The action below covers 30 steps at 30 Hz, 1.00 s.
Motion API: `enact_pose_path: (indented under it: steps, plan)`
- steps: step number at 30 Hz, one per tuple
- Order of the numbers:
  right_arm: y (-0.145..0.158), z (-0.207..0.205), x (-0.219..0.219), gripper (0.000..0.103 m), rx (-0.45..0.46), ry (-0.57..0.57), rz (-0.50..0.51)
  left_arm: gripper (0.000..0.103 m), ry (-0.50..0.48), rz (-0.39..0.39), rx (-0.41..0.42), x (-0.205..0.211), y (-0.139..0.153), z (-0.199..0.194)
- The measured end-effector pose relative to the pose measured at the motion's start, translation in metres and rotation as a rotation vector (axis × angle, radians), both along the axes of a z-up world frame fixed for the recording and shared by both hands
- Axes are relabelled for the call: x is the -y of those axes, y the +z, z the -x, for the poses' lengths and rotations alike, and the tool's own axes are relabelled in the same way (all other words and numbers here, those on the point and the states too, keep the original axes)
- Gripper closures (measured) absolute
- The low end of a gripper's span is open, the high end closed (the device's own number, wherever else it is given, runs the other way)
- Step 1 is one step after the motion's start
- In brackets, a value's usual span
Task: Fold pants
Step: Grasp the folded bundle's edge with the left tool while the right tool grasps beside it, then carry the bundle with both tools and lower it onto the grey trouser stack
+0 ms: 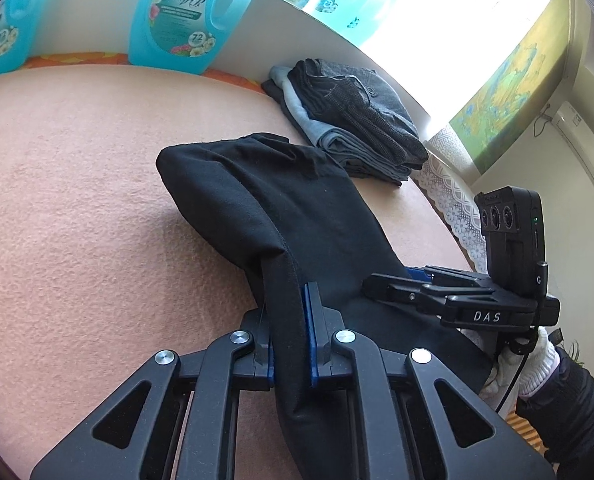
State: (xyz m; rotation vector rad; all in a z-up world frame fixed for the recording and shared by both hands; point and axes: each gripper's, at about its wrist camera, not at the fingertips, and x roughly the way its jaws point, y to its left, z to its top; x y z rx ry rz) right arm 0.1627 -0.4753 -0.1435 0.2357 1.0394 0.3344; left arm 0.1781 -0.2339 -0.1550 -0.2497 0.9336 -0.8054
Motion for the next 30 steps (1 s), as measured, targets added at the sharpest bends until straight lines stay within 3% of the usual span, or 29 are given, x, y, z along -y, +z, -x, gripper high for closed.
enact_pose_path:
  steps: [6,11,18,30]
  plan:
    - [-0.013,0.001,0.0,0.071,0.04,-0.023,-0.122,0.093,0.01,-0.015,-0.013,0.006,-0.008,-0.004]
    - [0.007,0.012,-0.001,0.089,0.117,-0.075,-0.159,0.093,-0.008,-0.017,0.034,0.012,0.012,0.003]
    - [0.037,0.029,-0.023,0.09,0.182,-0.094,-0.098,0.094,-0.003,0.008,0.089,0.009,0.043,0.013]
    - [0.154,0.053,-0.016,0.09,0.423,-0.107,-0.042,0.094,-0.044,0.057,0.3,0.026,0.144,0.019]
